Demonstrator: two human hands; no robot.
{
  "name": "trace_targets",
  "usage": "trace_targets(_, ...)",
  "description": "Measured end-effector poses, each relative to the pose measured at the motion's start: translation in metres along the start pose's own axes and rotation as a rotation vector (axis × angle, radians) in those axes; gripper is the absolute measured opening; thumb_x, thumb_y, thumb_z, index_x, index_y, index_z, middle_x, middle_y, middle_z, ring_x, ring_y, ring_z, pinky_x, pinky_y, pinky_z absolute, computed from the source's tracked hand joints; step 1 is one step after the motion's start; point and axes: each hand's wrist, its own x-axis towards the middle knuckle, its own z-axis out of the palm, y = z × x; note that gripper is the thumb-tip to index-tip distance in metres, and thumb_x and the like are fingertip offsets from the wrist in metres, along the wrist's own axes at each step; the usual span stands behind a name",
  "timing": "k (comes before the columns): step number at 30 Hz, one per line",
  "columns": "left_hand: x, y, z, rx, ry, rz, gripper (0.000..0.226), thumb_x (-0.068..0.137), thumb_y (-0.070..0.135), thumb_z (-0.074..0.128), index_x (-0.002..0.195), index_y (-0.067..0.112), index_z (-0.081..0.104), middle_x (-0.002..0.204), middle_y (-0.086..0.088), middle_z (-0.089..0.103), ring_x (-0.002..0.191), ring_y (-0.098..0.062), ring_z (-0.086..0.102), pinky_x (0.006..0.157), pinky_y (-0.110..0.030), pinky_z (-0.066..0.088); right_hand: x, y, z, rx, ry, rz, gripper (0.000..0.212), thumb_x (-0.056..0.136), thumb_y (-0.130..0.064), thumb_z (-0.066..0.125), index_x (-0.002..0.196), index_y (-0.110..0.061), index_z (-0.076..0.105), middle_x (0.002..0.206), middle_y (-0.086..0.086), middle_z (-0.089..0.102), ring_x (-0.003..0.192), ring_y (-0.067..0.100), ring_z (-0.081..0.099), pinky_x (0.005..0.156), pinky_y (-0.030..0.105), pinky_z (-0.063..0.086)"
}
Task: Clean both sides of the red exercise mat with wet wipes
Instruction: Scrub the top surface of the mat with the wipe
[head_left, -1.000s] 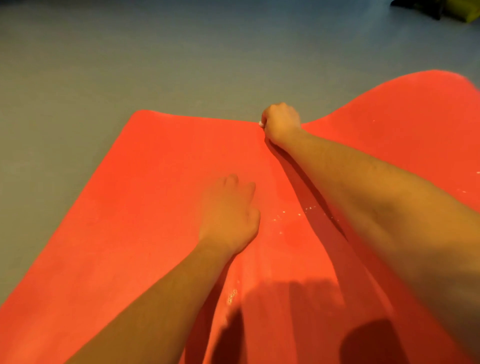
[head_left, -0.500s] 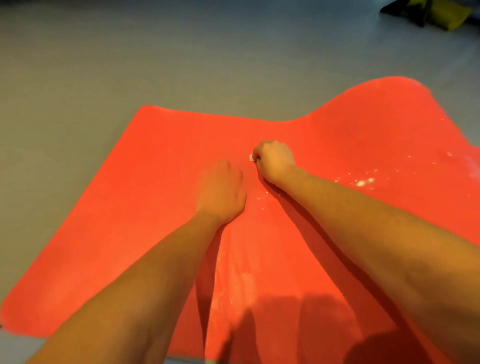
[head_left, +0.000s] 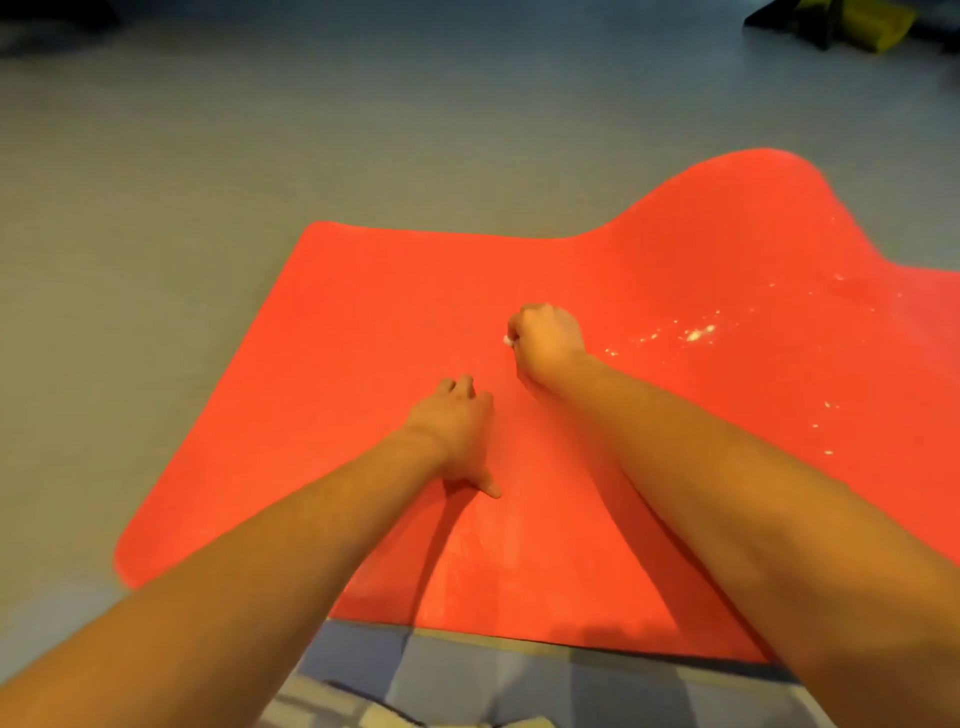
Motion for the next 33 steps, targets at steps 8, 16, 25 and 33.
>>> trace_targets(8,-0.011,0.012,0.004,-0.184,0.032,-0.084,0.126,0.054,0.06,0.095,0.154,0.013,0.036,0.162,-0.014,0.026,0.152,-0.032,0.026,0.119,-0.043,0.037,-0.062,-0.008,0.003,0.001,-0.02,-0.11,0.02,0.085,-0.016,0.058,0.094,-0.022,0.075,0.097,0.003,0.068,0.092,0.031,0.066,0.064,0.034,0.043)
trace_targets(16,-0.045,0.041,0.02,-0.202,0.21,-0.194,0.073,0.074,0.044,0.091,0.132,0.015,0.057,0.135,-0.013,0.049,0.13,-0.036,0.047,0.103,-0.046,0.049,-0.157,-0.041,0.007,-0.024,-0.044,-0.098,0.01,0.084,-0.015,0.06,0.085,-0.018,0.07,0.086,0.004,0.063,0.086,0.031,0.064,0.062,0.037,0.046)
trace_targets(25,-0.067,0.034,0.013,-0.147,-0.092,-0.102,0.123,0.052,0.06,0.097,0.152,0.015,0.041,0.156,-0.013,0.03,0.139,-0.034,0.048,0.112,-0.042,0.047,-0.176,-0.051,-0.008,-0.093,-0.165,-0.118,0.016,0.085,-0.014,0.06,0.092,-0.02,0.073,0.097,0.005,0.066,0.09,0.032,0.066,0.062,0.032,0.036)
trace_targets(33,-0.066,0.034,0.023,-0.164,-0.047,-0.085,0.133,0.058,0.058,0.096,0.161,0.014,0.024,0.169,-0.014,0.013,0.156,-0.029,0.022,0.122,-0.039,0.034,-0.182,-0.043,-0.004,-0.011,-0.141,-0.074,0.013,0.089,-0.018,0.059,0.092,-0.021,0.072,0.09,0.002,0.062,0.08,0.029,0.063,0.056,0.031,0.032)
